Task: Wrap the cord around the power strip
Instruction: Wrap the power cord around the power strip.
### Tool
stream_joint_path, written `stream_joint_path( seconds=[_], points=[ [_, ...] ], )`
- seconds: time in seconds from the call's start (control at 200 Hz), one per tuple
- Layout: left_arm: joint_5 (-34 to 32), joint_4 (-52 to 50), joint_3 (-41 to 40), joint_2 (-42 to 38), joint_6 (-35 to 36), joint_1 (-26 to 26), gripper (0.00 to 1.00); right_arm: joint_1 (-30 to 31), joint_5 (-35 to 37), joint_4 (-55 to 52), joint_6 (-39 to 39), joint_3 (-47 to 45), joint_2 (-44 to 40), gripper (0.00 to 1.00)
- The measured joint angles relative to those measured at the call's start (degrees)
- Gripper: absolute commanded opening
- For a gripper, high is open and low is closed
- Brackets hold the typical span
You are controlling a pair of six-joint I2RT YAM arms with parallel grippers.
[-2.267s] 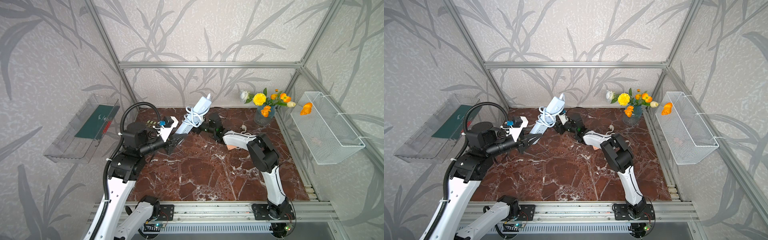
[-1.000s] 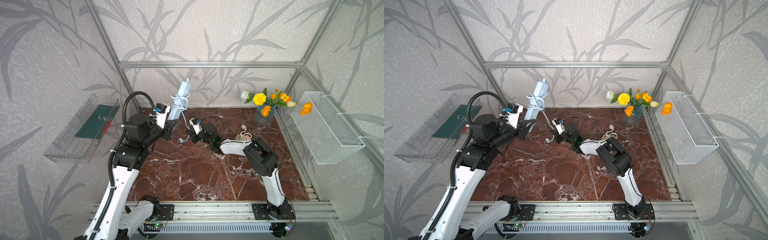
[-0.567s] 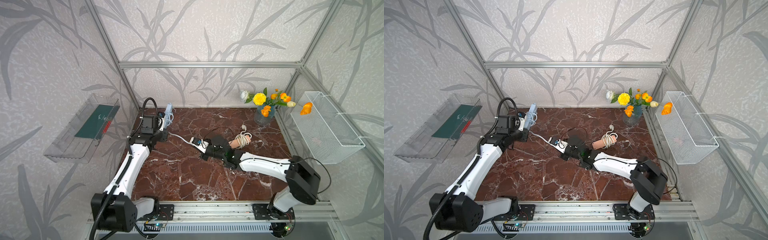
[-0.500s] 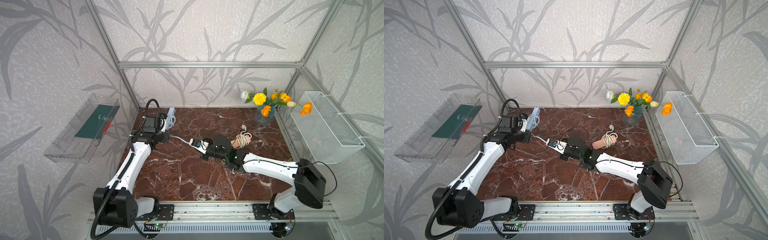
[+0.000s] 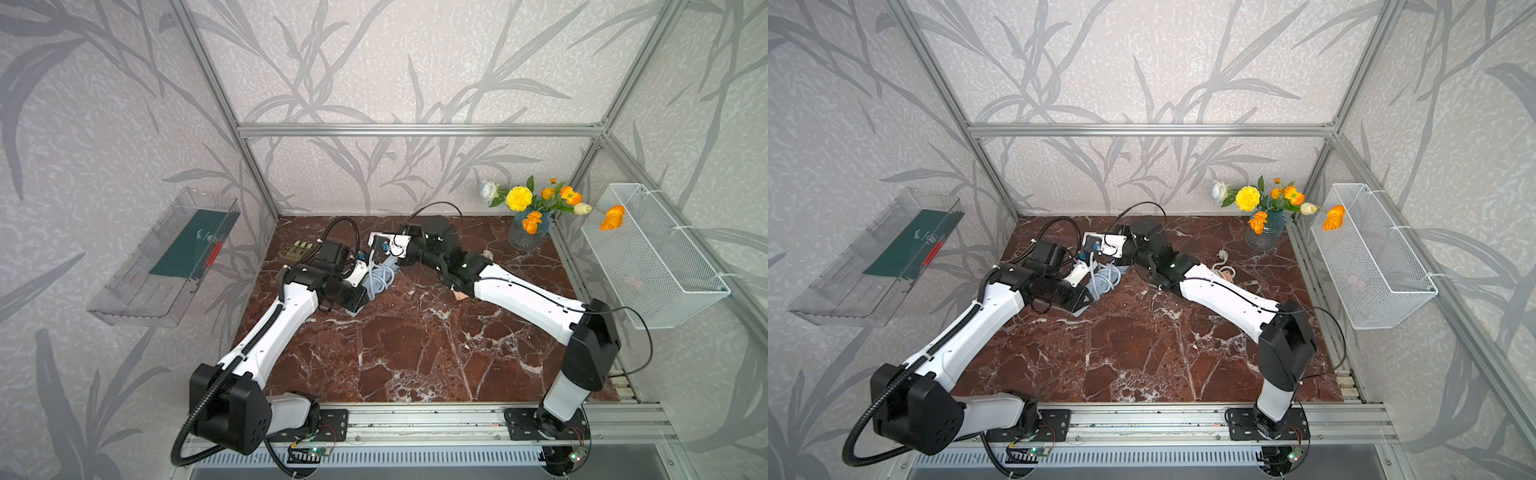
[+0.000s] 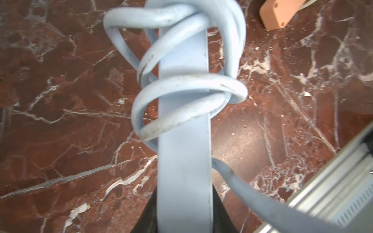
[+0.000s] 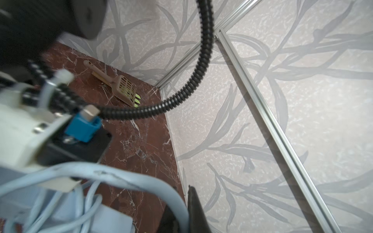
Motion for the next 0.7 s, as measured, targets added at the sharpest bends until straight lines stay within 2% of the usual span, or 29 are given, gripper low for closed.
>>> stream_joint_path(
  seconds=[0.195,0.37,0.55,0.7],
  points=[
    [9.55,-0.57,0.17,-2.21,0.39,-1.18,0.00,-6.32,-8.28,-8.09,4.48,12.15,8.52,0.00],
    [16.06,1.11,0.81,-6.29,0.11,-1.01,0.00,-11.13,-22.97,-15.91,10.97,21.40,15.52,0.00],
    [19.74,3.10,0.81,-13.49,-2.16,-0.37,0.00,-14.32,-39.87,-12.37,22.93,20.13,16.44,0.00],
    [22.32,5.31,0.94,-15.91,-4.04,0.50,0.00,-15.04,-47.84,-1.86,33.11,14.99,16.33,0.00]
  ],
)
